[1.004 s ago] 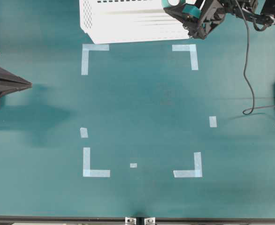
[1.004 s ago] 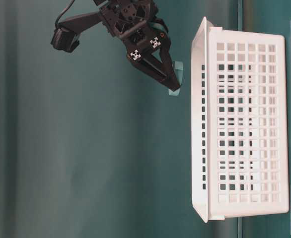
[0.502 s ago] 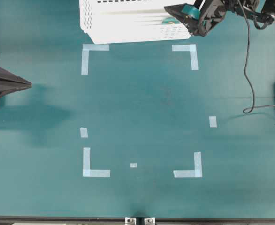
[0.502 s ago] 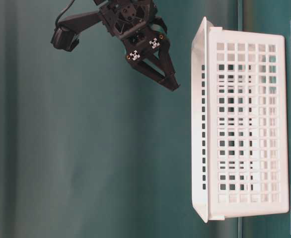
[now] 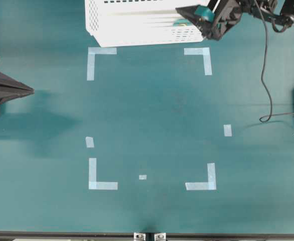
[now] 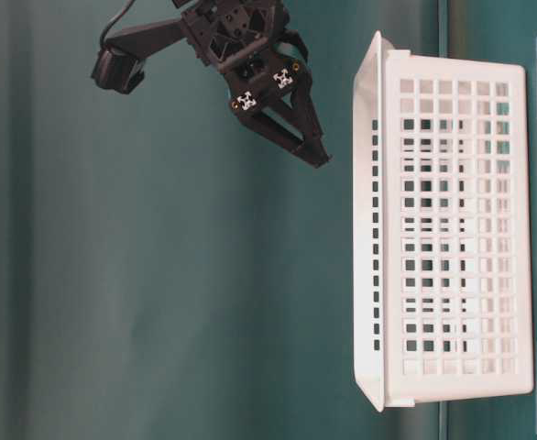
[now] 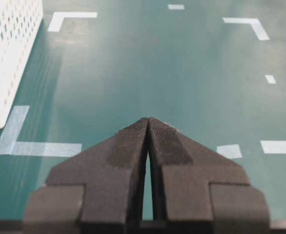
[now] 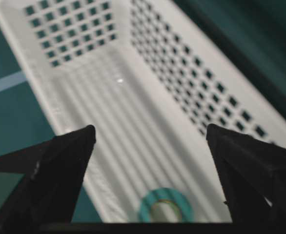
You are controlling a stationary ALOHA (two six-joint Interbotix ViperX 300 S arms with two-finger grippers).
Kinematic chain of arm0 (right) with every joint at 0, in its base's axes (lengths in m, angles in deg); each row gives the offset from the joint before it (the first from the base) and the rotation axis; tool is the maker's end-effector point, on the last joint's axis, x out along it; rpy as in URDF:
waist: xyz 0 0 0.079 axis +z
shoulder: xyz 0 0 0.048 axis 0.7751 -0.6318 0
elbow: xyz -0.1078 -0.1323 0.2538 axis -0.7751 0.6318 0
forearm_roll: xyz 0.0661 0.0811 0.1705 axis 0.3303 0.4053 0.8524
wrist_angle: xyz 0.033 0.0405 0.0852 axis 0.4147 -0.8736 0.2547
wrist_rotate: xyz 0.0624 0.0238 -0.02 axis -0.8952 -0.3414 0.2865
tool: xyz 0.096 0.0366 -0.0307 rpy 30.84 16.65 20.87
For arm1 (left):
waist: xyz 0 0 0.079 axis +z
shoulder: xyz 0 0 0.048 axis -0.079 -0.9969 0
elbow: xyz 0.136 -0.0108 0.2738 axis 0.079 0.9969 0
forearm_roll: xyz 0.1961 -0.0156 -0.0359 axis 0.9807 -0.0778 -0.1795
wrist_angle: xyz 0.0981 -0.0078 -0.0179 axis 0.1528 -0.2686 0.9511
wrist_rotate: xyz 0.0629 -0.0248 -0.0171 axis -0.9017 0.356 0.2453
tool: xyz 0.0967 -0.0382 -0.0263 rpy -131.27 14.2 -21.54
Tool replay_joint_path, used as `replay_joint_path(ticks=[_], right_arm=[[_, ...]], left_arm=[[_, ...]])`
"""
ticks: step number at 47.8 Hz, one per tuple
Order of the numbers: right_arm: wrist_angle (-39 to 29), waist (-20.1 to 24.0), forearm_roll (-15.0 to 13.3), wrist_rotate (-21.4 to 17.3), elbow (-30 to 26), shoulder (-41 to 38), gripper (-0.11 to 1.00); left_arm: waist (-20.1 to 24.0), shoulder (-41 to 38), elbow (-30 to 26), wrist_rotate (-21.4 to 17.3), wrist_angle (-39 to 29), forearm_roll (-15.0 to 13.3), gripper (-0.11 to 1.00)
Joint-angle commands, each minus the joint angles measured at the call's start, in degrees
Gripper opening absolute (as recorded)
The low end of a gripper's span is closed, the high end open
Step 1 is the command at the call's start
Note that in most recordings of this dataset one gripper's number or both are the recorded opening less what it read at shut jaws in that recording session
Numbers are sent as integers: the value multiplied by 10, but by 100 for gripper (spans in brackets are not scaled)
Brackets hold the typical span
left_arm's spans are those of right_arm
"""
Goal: Put the tape in the middle into the white basket.
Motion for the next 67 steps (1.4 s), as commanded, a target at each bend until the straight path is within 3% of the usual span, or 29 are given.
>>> replay_joint_path(ticks=[1,21,39,67], right_arm=[[5,22,0,-1,-5,19,97],[9,127,0,0,10,62,97],[70,224,0,0,61,105,97],[117,273,0,-4,162,206,97]], left_arm=[[2,-5,-7,0,4,0,-11],[2,-5,-7,0,4,0,-11],[2,-4,-7,0,4,0,-11],[2,-5,-7,0,4,0,-11]])
